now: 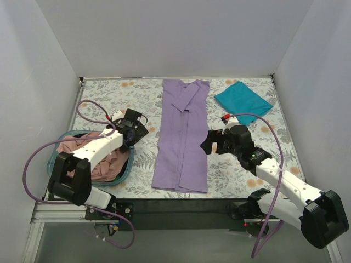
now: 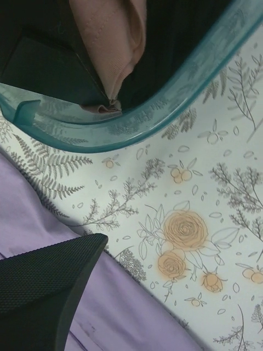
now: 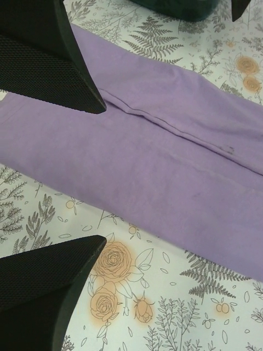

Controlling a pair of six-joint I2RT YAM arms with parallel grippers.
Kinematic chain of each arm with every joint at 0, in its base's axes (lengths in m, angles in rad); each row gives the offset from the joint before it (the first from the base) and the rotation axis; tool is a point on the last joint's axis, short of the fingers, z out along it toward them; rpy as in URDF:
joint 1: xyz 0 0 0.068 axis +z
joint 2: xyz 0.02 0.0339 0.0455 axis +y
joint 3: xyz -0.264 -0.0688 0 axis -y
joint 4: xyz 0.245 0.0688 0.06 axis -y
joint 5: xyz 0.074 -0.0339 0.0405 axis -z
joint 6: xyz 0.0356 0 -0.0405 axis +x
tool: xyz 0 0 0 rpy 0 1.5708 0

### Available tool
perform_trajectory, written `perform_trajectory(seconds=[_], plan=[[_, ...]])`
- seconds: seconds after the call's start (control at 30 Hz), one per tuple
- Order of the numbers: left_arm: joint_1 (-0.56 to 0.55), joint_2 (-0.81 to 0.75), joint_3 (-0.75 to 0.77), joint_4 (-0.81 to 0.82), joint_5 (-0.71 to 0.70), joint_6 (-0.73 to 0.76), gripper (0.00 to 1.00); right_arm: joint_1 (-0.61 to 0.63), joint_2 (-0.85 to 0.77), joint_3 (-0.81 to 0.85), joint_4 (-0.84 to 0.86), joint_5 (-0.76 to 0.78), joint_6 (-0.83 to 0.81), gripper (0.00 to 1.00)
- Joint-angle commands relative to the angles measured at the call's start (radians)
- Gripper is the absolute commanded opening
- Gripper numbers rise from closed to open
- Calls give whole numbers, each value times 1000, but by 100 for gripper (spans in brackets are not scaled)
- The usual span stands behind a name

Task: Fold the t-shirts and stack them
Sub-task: Fold the tshirt

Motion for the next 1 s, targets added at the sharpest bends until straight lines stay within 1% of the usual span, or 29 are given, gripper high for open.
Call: perform_trajectory(seconds=[0.0,0.13,0.23,0.33,0.4,0.43,0.47,0.5,0.53,0.57,0.6,0.63,0.67,0.7,0.77,0.8,0.83,0.87,0.9,0.97], plan=[[-3,57,59,109,52,59,98,4,-3,-13,-17,24,11,98],[-5,54,94,53,7,56,98,4,-32,-23,-66,-2,29,98],[-12,-19,92,44,32,62,98,19,-80,-36,-103,-21,59,98],[-54,-110,108,30,41,65,98,76,-117,-46,-152,-5,83,98],[-86,-163,137,-19,29,42,98,137,-134,-53,-204,33,124,98],[-127,-176,157,-54,21,21,98,162,-138,-68,-218,39,143,98],[-152,-188,174,-135,9,-3,98,209,-143,-77,-230,91,187,98],[-187,-208,183,-154,-19,-23,98,231,-149,-91,-249,102,213,98],[-268,-243,181,-166,-42,-51,98,256,-151,-112,-256,107,245,98],[-302,-260,171,-175,-30,-63,98,303,-151,-123,-266,111,278,98],[-333,-273,157,-174,-11,-76,98,331,-151,-134,-269,117,343,97],[-391,-285,114,-171,33,-111,98,361,-149,-143,-270,125,371,96],[-418,-285,90,-168,53,-132,98,419,-148,-158,-273,145,397,95],[-475,-280,70,-168,71,-148,98,444,-146,-164,-276,156,452,95],[-537,-244,20,-184,91,-211,98,495,-148,-187,-283,180,503,91],[-595,-231,7,-197,85,-240,98,507,-148,-194,-281,182,532,89],[-621,-221,-1,-212,78,-270,98,518,-146,-198,-280,185,545,87],[-643,-211,-21,-247,58,-331,98,539,-145,-209,-278,195,556,84],[-679,-211,-32,-266,49,-364,98,550,-135,-217,-273,203,575,84],[-702,-229,-71,-308,35,-442,98,559,-122,-235,-249,211,591,82]])
